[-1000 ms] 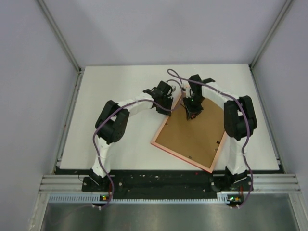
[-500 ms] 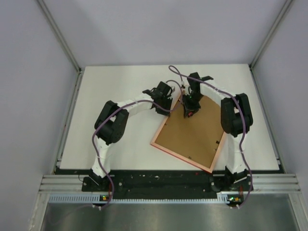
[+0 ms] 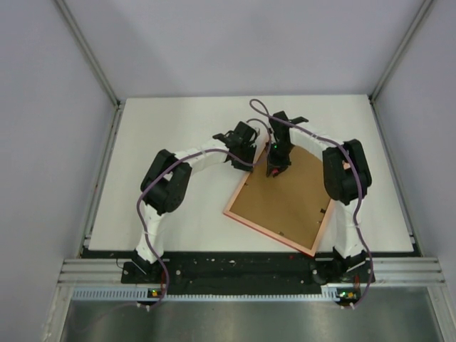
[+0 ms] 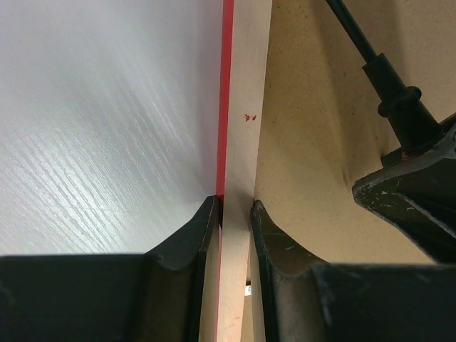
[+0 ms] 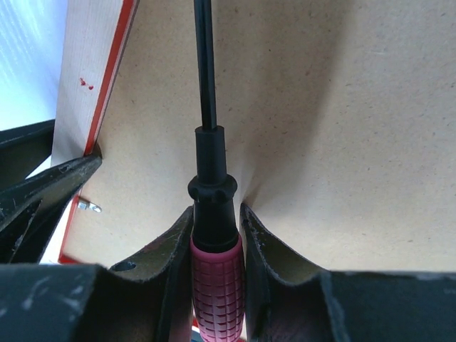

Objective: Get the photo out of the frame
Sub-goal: Release the photo frame item from the photo frame.

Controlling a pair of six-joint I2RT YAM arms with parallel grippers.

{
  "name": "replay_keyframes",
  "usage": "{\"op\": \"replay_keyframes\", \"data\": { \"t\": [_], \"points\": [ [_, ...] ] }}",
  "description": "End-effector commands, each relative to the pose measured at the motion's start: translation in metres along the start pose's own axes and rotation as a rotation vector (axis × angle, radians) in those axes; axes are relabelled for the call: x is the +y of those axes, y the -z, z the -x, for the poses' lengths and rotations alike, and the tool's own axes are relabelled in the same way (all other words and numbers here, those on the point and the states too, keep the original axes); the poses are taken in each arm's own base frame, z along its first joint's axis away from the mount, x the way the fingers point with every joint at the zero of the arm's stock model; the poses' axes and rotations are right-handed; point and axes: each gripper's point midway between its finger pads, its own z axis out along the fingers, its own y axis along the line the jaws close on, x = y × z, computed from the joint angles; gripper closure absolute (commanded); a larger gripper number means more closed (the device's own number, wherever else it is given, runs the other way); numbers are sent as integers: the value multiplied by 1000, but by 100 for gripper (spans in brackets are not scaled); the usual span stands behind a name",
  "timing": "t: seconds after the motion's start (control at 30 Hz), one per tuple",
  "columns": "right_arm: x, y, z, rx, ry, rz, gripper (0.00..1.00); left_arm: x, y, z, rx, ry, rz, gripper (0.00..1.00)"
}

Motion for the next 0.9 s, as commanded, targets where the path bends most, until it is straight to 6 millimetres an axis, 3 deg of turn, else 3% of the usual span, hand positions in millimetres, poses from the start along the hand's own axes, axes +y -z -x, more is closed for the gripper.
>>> {"op": "replay_keyframes", "data": {
  "t": [0.0, 0.27, 0.53, 0.87],
  "points": [
    [2, -4, 1, -35, -165, -40, 100, -2, 16, -17, 57, 32, 26, 100],
    [3, -6, 6, -47, -282, -37, 100, -3, 12, -20, 76, 38, 39, 100],
    [-30, 13, 32, -182, -422, -137, 100, -2, 14, -22, 70, 38, 54, 100],
    [-71, 32, 44, -323, -501, -331, 100, 1, 18, -20, 57, 40, 74, 100]
  ]
}}
